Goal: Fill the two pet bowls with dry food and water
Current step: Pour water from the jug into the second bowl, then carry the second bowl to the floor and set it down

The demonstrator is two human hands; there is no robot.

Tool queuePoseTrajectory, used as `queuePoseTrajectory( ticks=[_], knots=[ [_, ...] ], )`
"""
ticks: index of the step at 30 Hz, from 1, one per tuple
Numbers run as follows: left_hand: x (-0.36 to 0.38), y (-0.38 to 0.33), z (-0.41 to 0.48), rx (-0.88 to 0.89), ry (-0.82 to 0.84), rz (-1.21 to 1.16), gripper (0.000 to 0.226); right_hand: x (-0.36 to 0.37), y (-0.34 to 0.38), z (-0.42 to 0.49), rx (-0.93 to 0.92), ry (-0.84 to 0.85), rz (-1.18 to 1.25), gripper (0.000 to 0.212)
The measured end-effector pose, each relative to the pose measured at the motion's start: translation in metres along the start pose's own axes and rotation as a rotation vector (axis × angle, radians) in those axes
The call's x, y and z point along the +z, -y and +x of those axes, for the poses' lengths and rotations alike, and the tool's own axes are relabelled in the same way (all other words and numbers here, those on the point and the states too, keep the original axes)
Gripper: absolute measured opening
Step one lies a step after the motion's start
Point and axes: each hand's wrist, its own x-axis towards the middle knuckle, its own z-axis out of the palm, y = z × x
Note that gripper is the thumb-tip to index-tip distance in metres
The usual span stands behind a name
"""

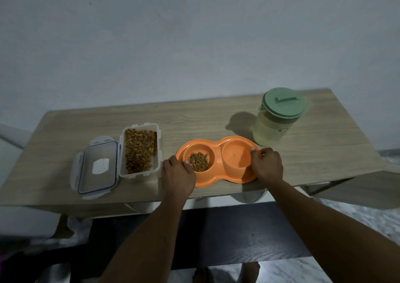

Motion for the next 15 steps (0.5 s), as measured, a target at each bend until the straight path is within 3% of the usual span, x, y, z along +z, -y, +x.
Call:
queuePoseTrajectory(
  ticks=[4, 9, 15],
  knots=[
    [-0.004, -0.009, 0.007, -0.105, 0.054, -0.022, 0.042, -0.001, -0.003, 0.012, -0.011, 0.065, -0.075, 0.068],
    [-0.008, -0.012, 0.013, -0.161, 0.091, -0.078, 0.040, -0.006, -0.006, 0.017, -0.016, 0.083, -0.108, 0.061],
    [-0.015, -0.012, 0.012, -0.057, 0.127, -0.161, 0.046, -0.025, -0.012, 0.000, -0.014, 0.015, -0.048, 0.059]
  ],
)
